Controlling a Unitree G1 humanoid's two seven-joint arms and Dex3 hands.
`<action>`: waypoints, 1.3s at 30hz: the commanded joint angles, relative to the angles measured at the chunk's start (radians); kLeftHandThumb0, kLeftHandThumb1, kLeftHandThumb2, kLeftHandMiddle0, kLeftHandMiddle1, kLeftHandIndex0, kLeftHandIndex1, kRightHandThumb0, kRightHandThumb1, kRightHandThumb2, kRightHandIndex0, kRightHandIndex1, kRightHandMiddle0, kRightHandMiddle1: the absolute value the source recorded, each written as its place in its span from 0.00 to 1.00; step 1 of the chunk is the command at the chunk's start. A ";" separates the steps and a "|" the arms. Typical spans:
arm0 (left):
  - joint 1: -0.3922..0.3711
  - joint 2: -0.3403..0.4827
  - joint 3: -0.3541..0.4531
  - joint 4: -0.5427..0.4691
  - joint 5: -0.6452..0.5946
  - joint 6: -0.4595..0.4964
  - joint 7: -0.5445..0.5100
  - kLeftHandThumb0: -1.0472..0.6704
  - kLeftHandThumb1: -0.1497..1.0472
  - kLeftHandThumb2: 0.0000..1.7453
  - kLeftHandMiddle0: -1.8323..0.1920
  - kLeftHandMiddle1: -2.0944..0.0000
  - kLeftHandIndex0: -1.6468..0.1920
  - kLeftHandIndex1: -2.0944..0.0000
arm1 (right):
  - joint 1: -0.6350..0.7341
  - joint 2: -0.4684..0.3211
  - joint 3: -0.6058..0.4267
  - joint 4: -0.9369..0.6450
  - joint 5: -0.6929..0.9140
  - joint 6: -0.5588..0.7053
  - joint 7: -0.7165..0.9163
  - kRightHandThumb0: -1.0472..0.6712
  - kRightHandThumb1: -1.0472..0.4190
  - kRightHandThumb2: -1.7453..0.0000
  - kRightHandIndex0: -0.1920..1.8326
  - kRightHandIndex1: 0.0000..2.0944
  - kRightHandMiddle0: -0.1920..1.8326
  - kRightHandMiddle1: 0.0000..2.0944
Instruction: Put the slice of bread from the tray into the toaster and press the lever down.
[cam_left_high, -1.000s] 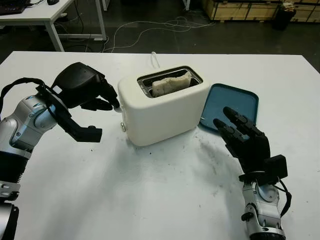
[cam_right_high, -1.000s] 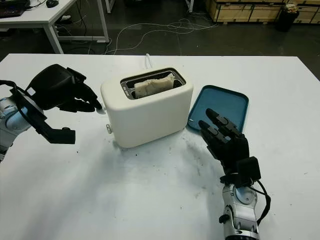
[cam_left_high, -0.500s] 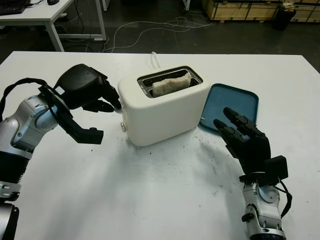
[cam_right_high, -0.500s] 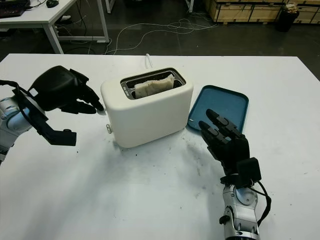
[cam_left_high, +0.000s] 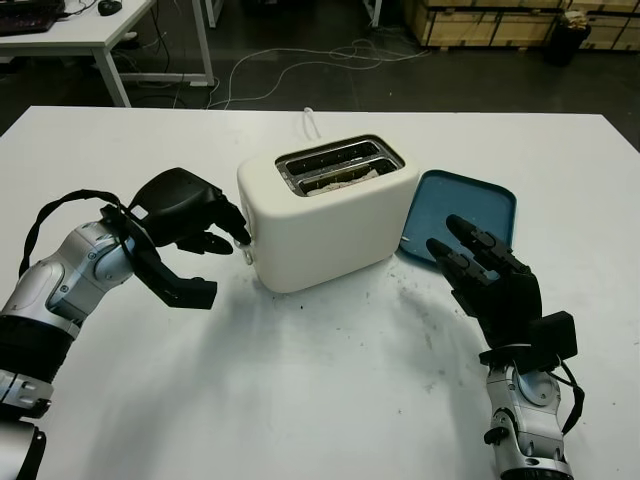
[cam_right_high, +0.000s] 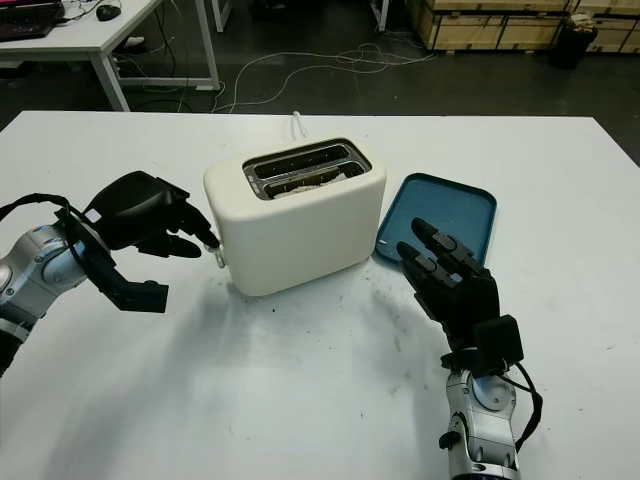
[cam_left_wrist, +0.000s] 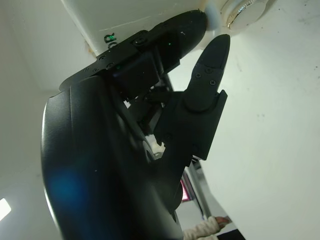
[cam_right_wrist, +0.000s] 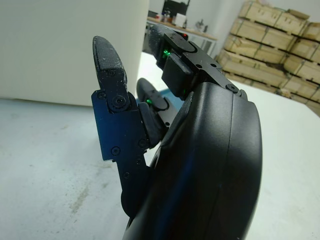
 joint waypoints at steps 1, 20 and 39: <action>0.062 -0.014 -0.070 0.053 0.061 0.031 -0.050 0.42 0.79 0.01 0.48 0.36 0.13 0.98 | 0.008 -0.006 -0.006 -0.014 0.006 0.006 0.002 0.31 0.09 0.99 0.48 0.00 0.46 0.00; 0.052 -0.004 -0.075 0.052 0.053 0.037 -0.016 0.40 0.83 0.00 0.50 0.38 0.17 0.97 | 0.022 0.004 -0.004 -0.036 0.017 0.032 0.009 0.31 0.09 0.99 0.47 0.00 0.46 0.00; 0.056 -0.015 -0.080 0.030 0.036 0.064 -0.021 0.41 0.82 0.00 0.48 0.40 0.18 0.96 | 0.025 -0.003 -0.017 -0.025 0.021 0.000 0.028 0.32 0.09 0.98 0.48 0.00 0.46 0.00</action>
